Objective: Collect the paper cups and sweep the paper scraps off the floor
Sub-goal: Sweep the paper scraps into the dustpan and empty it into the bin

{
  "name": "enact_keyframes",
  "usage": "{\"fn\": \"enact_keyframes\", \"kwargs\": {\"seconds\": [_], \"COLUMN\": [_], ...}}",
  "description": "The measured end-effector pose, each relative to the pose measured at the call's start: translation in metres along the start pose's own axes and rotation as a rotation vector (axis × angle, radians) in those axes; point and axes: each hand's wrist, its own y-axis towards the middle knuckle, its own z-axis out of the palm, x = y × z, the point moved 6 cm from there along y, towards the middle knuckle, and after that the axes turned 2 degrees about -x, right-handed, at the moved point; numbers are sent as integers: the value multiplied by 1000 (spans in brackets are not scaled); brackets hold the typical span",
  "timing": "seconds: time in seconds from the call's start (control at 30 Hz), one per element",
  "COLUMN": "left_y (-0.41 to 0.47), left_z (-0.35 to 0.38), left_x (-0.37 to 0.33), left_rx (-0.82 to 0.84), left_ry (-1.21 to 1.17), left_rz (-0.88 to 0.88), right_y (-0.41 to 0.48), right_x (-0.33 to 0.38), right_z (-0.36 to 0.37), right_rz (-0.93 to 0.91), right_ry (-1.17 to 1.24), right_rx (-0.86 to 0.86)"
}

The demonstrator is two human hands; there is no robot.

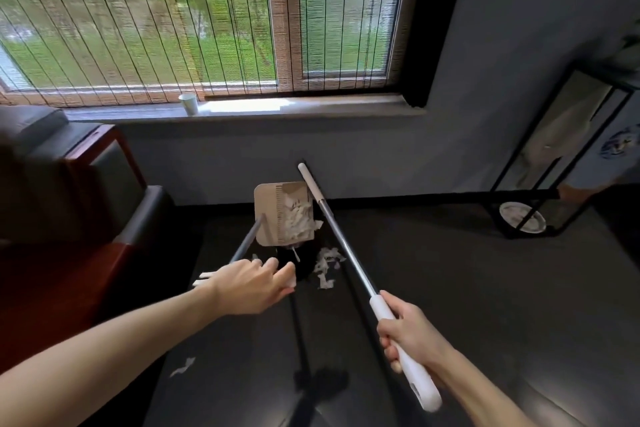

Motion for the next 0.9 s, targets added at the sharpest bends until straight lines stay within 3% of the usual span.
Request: {"fn": "enact_keyframes", "kwargs": {"seconds": [0.1,0.3,0.7,0.8,0.9], "left_y": [6,13,14,24,29], "left_z": [-7,-28,-14,0,23], "left_x": [12,88,45,19,-4], "left_rx": [-21,-74,-75,11,194], "left_ry": [12,106,-85,-116,-293], "left_rz": [-55,-325,-273,-184,-157], "right_y": [0,-8,-6,-4,-7], "right_x": [1,-1,18,19,18], "right_z": [5,8,-8,-8,-8], "right_rz": [4,5,-33,-30,-27], "right_ry": [47,77,40,46,44], "right_rx": [11,28,18,15,18]}}
